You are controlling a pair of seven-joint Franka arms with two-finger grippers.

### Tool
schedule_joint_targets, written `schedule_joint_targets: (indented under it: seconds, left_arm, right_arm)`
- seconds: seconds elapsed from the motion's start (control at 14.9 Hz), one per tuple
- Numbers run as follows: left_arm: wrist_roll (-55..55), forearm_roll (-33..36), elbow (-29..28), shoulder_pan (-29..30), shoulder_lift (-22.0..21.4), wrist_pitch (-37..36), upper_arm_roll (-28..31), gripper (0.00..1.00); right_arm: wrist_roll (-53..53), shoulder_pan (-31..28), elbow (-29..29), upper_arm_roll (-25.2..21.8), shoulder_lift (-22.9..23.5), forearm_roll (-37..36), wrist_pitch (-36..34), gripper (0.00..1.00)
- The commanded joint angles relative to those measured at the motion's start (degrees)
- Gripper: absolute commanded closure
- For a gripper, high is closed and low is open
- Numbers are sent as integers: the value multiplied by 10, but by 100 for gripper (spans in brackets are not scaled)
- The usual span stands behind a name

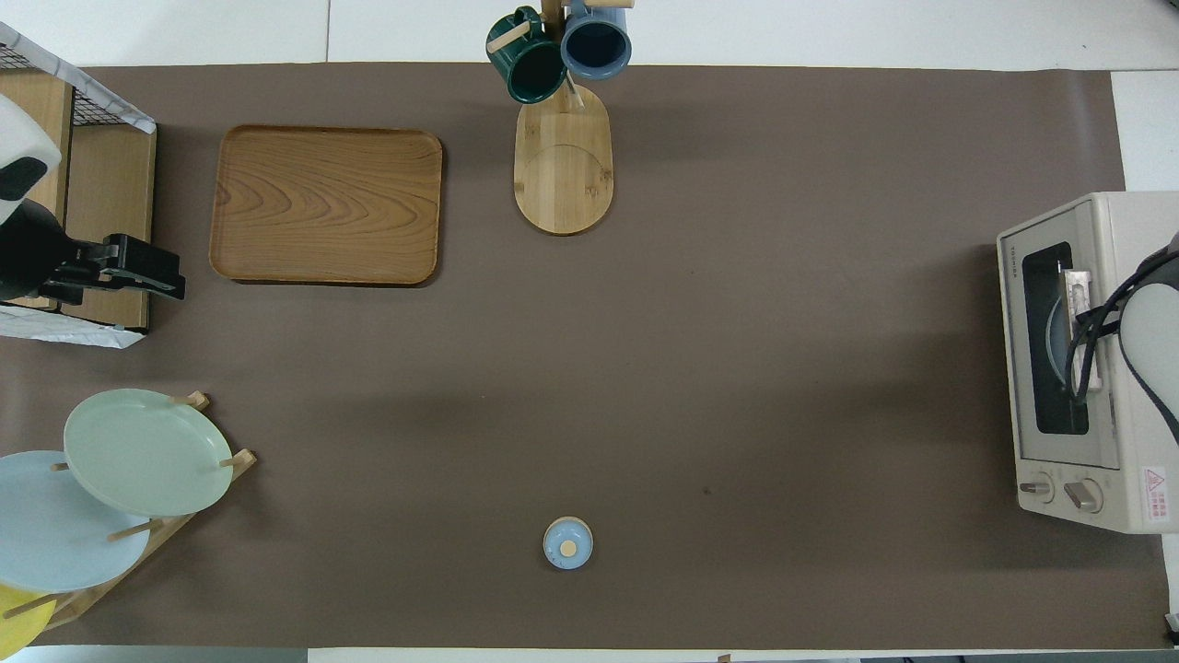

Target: Put eggplant into oven

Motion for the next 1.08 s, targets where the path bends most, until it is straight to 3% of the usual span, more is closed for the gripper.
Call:
schedule_joint_targets:
  seconds: [0.0, 0.2, 0.34, 0.4, 0.61, 1.01]
  left_arm:
    - [7, 10, -6, 0, -8, -1, 2, 0]
    - [7, 10, -7, 0, -8, -1, 2, 0]
    - [7, 10, -6, 0, -8, -1, 2, 0]
    - [7, 10, -6, 0, -8, -1, 2, 0]
    - [7, 10, -7, 0, -8, -1, 2, 0]
    - [7, 10, -7, 0, -8, -1, 2, 0]
  right_arm:
    - [-3, 12, 66, 16, -18, 29, -46, 77]
    - [14, 19, 103, 17, -5, 118, -49, 49]
    - [30, 21, 118, 19, -3, 148, -54, 7]
    - [37, 26, 132, 19, -2, 149, -62, 0]
    - [87, 29, 179, 20, 19, 134, -107, 0]
    - [130, 53, 139, 39, 1, 94, -112, 0]
